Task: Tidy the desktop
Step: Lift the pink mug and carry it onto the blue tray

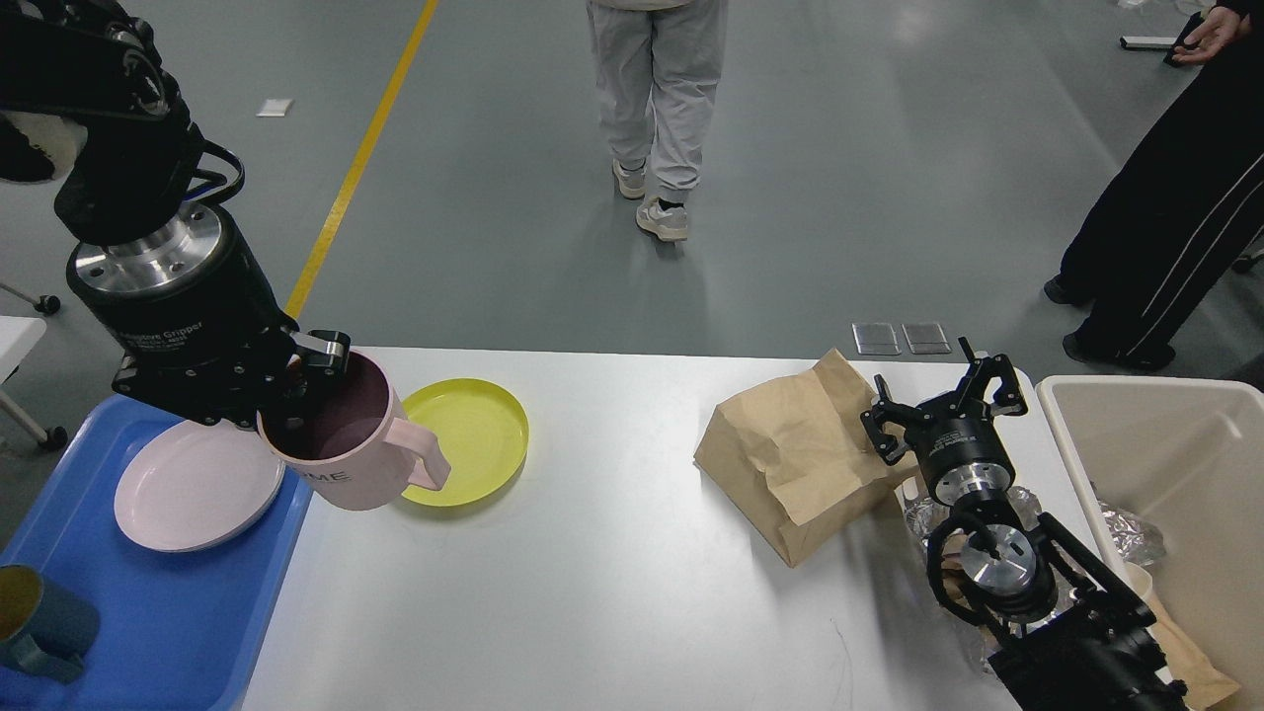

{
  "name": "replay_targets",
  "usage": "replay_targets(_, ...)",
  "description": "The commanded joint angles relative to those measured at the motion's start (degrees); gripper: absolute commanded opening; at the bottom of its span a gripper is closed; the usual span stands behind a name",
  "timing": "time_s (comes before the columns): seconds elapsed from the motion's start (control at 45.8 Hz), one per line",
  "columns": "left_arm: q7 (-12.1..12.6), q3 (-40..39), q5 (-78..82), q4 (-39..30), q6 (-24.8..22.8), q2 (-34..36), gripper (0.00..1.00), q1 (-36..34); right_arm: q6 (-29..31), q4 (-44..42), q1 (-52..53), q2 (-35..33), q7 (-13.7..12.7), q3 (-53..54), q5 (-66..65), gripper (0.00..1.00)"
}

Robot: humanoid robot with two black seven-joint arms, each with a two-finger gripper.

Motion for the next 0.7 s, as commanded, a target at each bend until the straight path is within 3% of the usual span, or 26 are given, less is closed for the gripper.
replay_targets(0.0, -0.9, 0.9, 0.4, 0.1, -0.1, 0.1, 0.00, 2.0, 0.0, 0.0, 0.0, 0.0, 0.0, 0.0, 0.0, 1.00)
replay_targets(0.175, -3.9, 6.1, 2.9, 1.9, 1.1, 6.6, 0.00, 9.1, 0.0, 0.0, 0.0, 0.0, 0.0, 0.0, 0.0, 1.00)
replay_targets(0.371, -10.2, 9.7, 11.7, 7.0, 9.5, 16.5, 0.00, 21.3, 0.0, 0.0, 0.0, 0.0, 0.0, 0.0, 0.0, 1.00)
replay_targets(0.502, -10.5, 6.5, 15.4, 14.4, 10.9, 25.6, 0.00, 29.4, 0.0, 0.0, 0.0, 0.0, 0.0, 0.0, 0.0, 1.00)
replay_targets(0.677, -9.6, -6.6, 22.9, 25.3, 10.7, 34.6, 0.00, 46.7, 0.0, 0.0, 0.0, 0.0, 0.0, 0.0, 0.0, 1.00)
